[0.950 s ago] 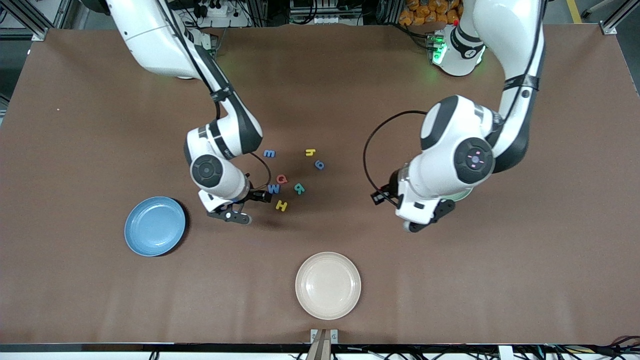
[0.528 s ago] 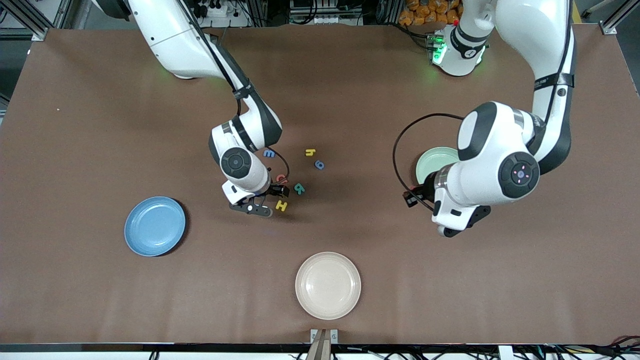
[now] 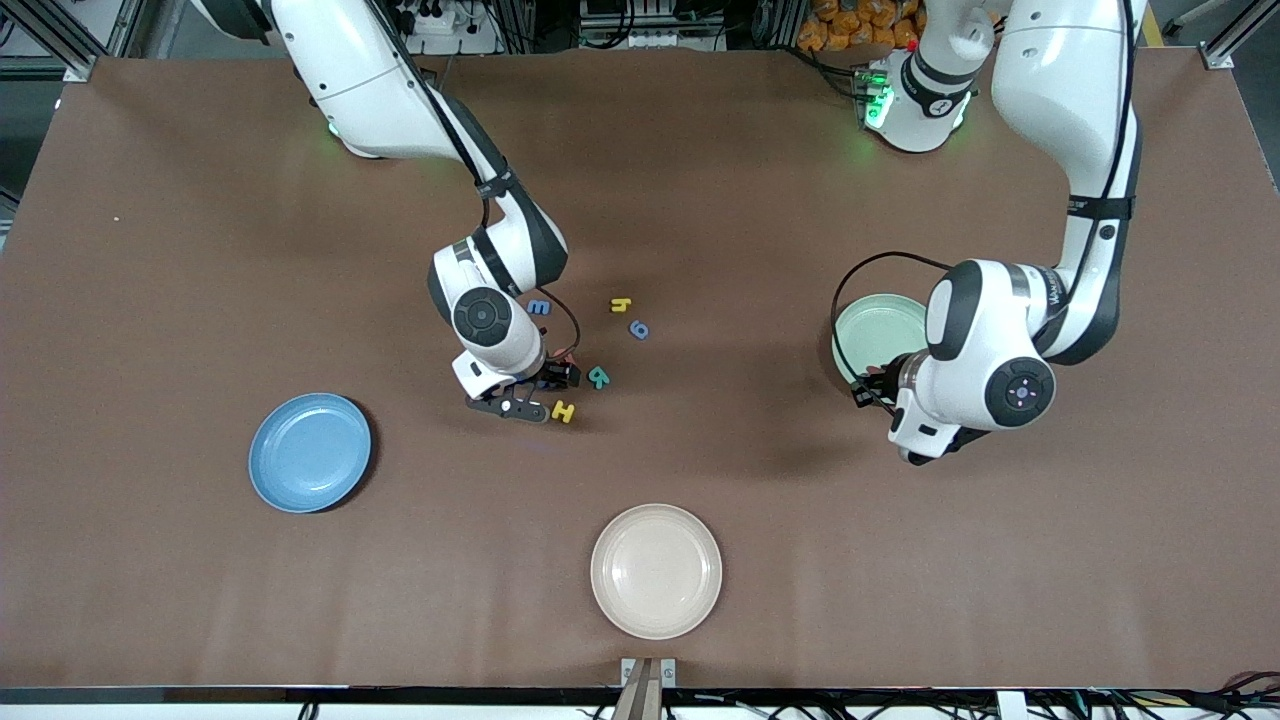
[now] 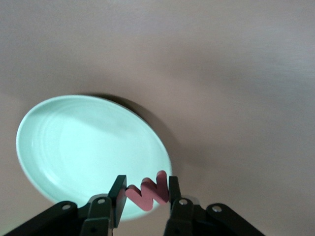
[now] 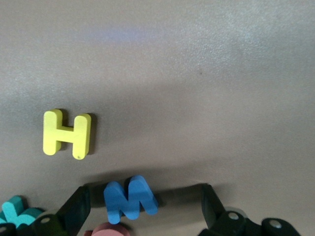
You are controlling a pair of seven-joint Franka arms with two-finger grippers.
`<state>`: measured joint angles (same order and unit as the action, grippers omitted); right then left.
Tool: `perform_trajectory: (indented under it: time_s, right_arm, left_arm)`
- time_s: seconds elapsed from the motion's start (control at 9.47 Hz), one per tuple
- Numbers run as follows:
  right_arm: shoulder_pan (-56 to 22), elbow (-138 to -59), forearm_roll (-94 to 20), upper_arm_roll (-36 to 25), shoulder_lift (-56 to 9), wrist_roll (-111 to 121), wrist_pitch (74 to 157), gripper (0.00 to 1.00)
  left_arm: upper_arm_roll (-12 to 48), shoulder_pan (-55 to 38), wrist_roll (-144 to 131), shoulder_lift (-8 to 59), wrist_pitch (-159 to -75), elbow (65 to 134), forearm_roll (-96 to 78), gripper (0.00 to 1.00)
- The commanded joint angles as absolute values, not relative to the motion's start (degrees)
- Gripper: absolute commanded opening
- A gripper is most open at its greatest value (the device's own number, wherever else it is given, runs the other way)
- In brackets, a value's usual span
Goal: Sort uppercase to blue plate, lowercase to green plate
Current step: 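Drop the W on the green plate while the right gripper grasps the M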
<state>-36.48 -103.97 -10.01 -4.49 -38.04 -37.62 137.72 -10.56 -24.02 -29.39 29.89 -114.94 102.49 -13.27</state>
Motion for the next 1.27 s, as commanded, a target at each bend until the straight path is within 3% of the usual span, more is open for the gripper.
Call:
perform_trajectory:
  time_s: [0.0, 0.11, 0.21, 0.32, 0.42, 0.53, 0.84, 1.16]
  right_arm:
    - [-37.6, -105.1, -10.5, -5.0, -37.4, -39.1, 138.7, 1.00]
    - [-37.6, -105.1, -10.5, -5.0, -37.3, -39.1, 138.7, 1.00]
    - [-37.5, -105.1, -10.5, -5.0, -37.2, -39.1, 138.7, 0.57]
    - [-37.5, -105.1, -10.5, -5.0, -36.9, -39.6, 138.7, 0.13]
    - [-37.6, -105.1, -10.5, -5.0, -36.8, -40.5, 138.7, 0.00]
    - [-37.6, -105.1, -10.5, -5.0, -36.7, -40.5, 138.7, 0.00]
    - [-37.0, -105.2, -10.5, -5.0, -35.0, -40.5, 138.4, 0.00]
    - [-32.1, -105.2, -9.6, -5.4, -31.5, -38.0, 136.4, 0.00]
  left_arm:
    - [-10.9, -22.9, -25.7, 22.2, -126.3, 120.2, -9.1, 0.08]
    - [-11.1, -22.7, -25.7, 21.2, -129.0, 123.4, -7.5, 0.08]
    - [-11.2, -22.7, -25.7, 21.2, -130.0, 124.5, -7.4, 0.09]
    - [-11.5, -22.7, -25.7, 21.4, -130.7, 124.8, -7.0, 0.17]
    - [-11.6, -22.8, -25.8, 21.4, -130.8, 124.7, -6.4, 0.38]
    - [-11.9, -22.9, -26.0, 21.1, -130.5, 124.5, -6.3, 0.60]
    - [-12.1, -22.9, -26.7, 19.8, -124.8, 119.9, -6.3, 0.63]
    - [-11.7, -23.6, -33.4, 20.6, -104.1, 100.4, -7.2, 0.63]
